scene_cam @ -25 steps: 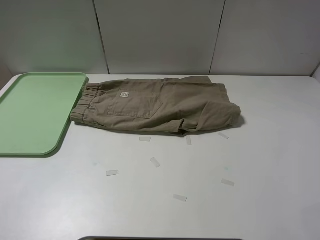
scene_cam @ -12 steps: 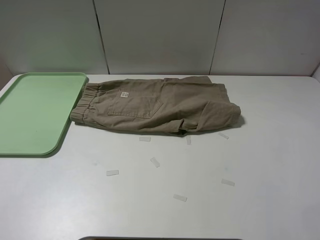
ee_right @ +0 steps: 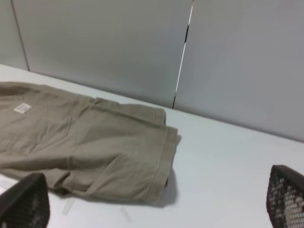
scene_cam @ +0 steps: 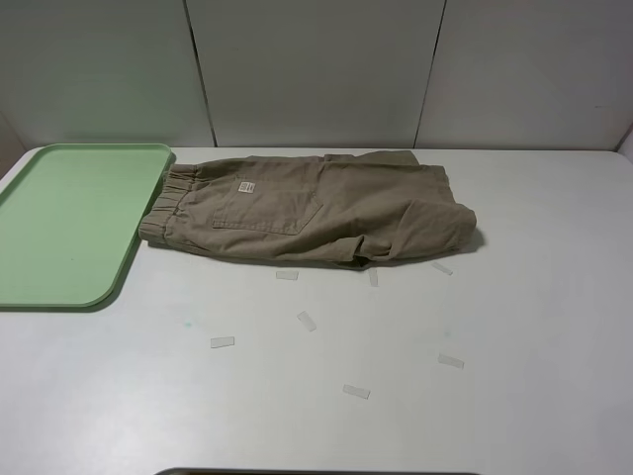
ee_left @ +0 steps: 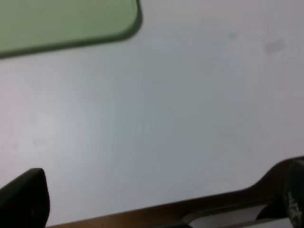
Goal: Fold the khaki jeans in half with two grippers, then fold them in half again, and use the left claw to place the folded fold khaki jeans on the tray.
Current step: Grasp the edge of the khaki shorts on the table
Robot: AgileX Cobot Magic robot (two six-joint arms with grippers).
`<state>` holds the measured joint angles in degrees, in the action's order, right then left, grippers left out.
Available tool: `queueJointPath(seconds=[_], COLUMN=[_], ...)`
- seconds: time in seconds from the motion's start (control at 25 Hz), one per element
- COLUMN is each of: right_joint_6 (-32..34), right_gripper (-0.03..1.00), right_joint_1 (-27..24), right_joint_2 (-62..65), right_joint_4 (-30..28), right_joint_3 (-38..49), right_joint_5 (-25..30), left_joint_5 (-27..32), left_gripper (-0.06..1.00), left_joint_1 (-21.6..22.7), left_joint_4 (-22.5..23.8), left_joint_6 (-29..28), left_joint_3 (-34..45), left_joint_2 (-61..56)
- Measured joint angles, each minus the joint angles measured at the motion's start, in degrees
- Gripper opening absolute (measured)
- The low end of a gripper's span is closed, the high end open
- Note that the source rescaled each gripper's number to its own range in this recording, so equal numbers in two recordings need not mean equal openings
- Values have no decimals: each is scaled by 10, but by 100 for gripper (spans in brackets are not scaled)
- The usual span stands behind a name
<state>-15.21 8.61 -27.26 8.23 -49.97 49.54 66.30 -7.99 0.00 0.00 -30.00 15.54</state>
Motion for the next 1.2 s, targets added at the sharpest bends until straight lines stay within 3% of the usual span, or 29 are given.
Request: queueJointPath(seconds=[0.28,0.76,1.2], right_joint_6=[6,7,7], right_gripper=[100,100,100], right_joint_1=[0,0,0], right_joint_2=[0,0,0], right_joint_4=[1,10,11], right_joint_3=[0,0,0], right_joint_5=[46,48,43], left_joint_5=[-48,-55,-54], left_gripper=[100,100,100], left_joint_1=[-6,-6,-6], left_joint_4=[-43,-46,-46], left_joint_6=[28,32,32], left_joint_3=[24,25,25], left_joint_2=[-1,-8,-157])
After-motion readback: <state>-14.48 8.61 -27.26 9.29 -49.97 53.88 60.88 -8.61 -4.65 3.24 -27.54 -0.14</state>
